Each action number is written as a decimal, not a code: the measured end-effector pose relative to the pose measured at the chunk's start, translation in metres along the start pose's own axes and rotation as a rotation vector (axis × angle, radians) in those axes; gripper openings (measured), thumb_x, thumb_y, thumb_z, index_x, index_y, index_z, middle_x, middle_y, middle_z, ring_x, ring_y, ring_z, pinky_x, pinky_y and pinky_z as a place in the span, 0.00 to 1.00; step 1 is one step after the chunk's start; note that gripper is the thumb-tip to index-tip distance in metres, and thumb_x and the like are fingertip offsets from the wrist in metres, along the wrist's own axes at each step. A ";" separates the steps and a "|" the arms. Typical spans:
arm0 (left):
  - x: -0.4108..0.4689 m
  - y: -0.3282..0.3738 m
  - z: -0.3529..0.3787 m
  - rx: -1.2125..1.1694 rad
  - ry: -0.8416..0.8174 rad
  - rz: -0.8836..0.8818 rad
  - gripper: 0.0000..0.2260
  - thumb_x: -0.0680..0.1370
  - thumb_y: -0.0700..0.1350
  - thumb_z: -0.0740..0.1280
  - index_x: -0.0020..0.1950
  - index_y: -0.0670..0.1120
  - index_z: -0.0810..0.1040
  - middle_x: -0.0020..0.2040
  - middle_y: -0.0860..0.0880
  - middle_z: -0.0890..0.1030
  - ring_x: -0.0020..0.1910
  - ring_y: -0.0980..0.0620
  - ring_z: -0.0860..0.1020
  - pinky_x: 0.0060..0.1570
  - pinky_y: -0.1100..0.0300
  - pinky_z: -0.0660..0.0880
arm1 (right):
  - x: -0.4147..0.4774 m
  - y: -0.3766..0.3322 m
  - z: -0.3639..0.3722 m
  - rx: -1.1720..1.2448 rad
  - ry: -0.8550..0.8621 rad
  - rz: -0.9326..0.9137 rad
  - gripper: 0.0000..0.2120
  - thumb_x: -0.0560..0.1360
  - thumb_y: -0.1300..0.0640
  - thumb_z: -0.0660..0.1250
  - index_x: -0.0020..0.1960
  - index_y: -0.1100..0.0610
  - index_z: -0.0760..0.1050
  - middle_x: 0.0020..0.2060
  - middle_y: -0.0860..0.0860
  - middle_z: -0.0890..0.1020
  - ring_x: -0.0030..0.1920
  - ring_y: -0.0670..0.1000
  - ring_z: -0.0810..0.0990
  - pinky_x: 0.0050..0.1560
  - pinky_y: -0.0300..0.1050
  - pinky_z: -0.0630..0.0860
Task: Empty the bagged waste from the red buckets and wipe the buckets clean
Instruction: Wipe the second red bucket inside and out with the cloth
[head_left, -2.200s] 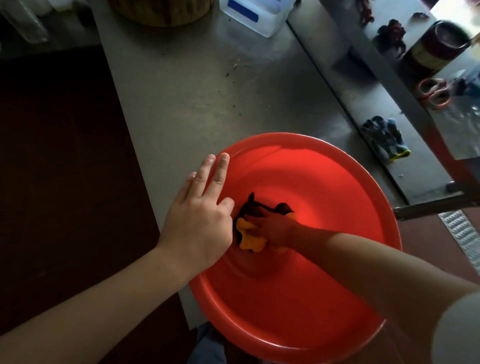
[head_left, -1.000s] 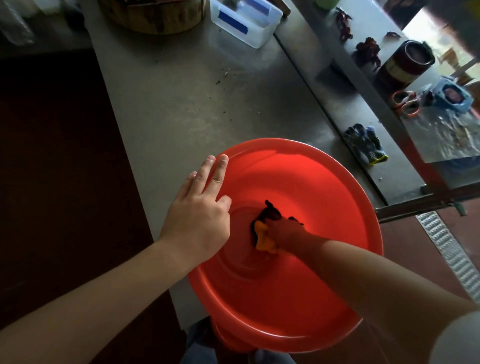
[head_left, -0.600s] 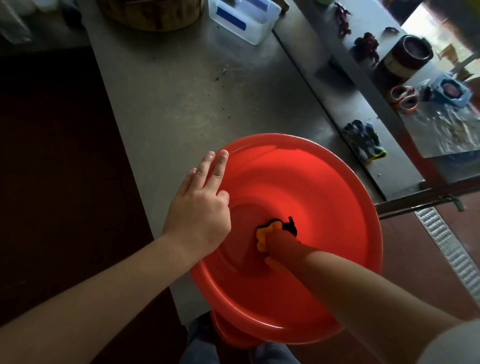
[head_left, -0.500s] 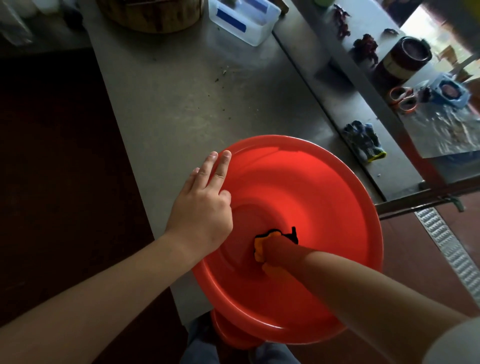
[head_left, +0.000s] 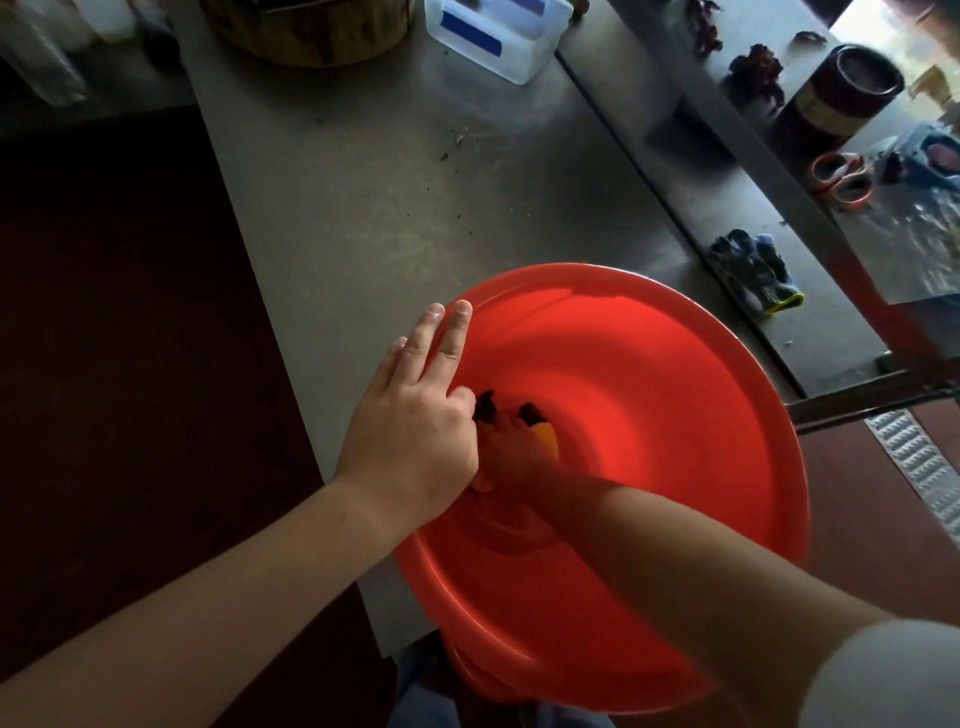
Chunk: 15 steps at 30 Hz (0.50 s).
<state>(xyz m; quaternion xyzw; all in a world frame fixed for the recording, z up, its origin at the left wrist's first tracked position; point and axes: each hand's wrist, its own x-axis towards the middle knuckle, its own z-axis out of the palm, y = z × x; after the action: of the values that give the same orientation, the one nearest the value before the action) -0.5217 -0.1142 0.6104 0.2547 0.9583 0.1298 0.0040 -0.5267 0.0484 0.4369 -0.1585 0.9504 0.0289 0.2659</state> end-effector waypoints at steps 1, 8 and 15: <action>0.000 0.000 0.000 -0.003 0.002 -0.004 0.11 0.77 0.42 0.61 0.36 0.43 0.77 0.82 0.41 0.51 0.81 0.40 0.50 0.77 0.42 0.58 | 0.002 0.008 -0.004 -0.027 -0.022 0.059 0.23 0.80 0.52 0.62 0.72 0.60 0.69 0.69 0.60 0.71 0.69 0.64 0.68 0.66 0.58 0.67; 0.001 -0.001 0.001 0.001 -0.017 -0.042 0.12 0.77 0.42 0.61 0.37 0.43 0.79 0.82 0.42 0.51 0.82 0.41 0.49 0.76 0.43 0.59 | -0.026 0.053 -0.006 0.165 -0.064 0.360 0.17 0.77 0.54 0.67 0.65 0.50 0.75 0.67 0.52 0.70 0.66 0.61 0.71 0.58 0.58 0.74; 0.003 0.006 -0.001 -0.034 -0.034 -0.072 0.11 0.76 0.40 0.61 0.37 0.41 0.80 0.83 0.43 0.50 0.82 0.43 0.49 0.75 0.43 0.60 | -0.055 0.042 0.013 -0.086 -0.452 0.274 0.09 0.75 0.55 0.71 0.55 0.49 0.77 0.63 0.53 0.75 0.63 0.60 0.75 0.61 0.57 0.71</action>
<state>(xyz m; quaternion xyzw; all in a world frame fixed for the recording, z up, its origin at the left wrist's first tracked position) -0.5213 -0.1082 0.6126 0.2222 0.9643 0.1414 0.0291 -0.4891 0.1054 0.4524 -0.0289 0.8775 0.1397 0.4579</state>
